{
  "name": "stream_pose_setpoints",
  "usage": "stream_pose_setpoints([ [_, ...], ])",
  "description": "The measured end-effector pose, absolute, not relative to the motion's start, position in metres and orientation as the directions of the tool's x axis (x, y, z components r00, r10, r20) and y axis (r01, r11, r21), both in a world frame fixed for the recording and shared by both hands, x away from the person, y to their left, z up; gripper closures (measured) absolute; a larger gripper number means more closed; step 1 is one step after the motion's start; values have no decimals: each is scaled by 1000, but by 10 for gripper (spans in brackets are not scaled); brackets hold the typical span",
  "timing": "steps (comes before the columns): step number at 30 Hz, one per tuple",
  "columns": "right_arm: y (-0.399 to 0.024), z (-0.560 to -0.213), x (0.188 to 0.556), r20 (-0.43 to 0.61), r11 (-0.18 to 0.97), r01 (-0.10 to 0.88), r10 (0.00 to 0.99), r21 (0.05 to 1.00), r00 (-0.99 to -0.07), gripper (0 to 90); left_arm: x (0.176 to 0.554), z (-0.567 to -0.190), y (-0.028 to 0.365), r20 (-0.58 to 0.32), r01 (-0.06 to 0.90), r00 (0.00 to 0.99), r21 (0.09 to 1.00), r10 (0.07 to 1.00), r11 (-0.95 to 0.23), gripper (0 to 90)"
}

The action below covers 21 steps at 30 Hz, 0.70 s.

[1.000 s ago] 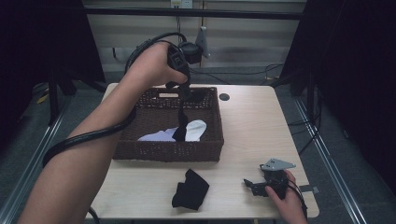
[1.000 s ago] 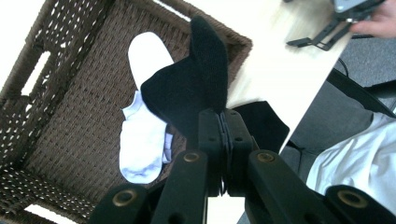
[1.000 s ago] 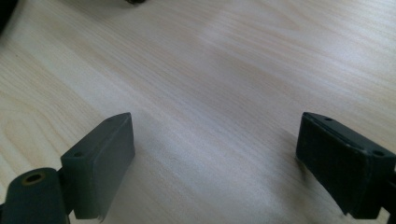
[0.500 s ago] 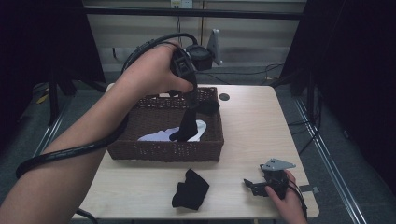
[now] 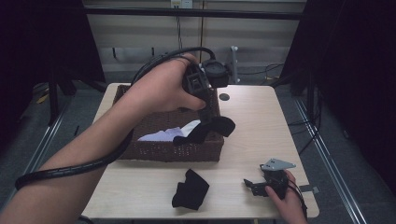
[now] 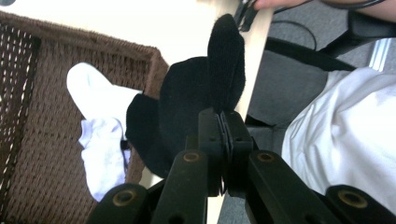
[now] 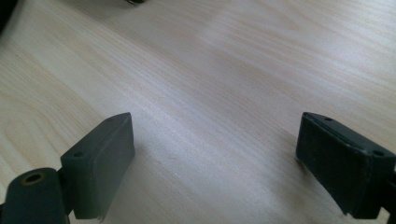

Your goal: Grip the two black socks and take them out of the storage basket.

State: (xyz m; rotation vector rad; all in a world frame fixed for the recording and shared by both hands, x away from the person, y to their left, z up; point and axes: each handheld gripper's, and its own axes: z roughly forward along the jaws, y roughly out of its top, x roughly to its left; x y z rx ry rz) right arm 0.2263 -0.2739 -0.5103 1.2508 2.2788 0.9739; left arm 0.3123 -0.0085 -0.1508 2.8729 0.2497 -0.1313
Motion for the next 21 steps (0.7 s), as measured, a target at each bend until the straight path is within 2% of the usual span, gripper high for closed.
stream_pose_setpoints([
  [5, -274, -510, 226, 12, 369, 590, 841, 718, -541, 110, 309, -136, -8, -91, 177, 983, 264, 158, -948, 882],
  [11, -274, -510, 226, 13, 369, 591, 841, 718, -541, 109, 308, -127, -11, -59, 170, 985, 235, 160, -957, 881],
  [21, -274, -510, 226, 12, 370, 590, 841, 718, -541, 110, 313, -170, -13, -132, 169, 981, 240, 141, -956, 880],
])
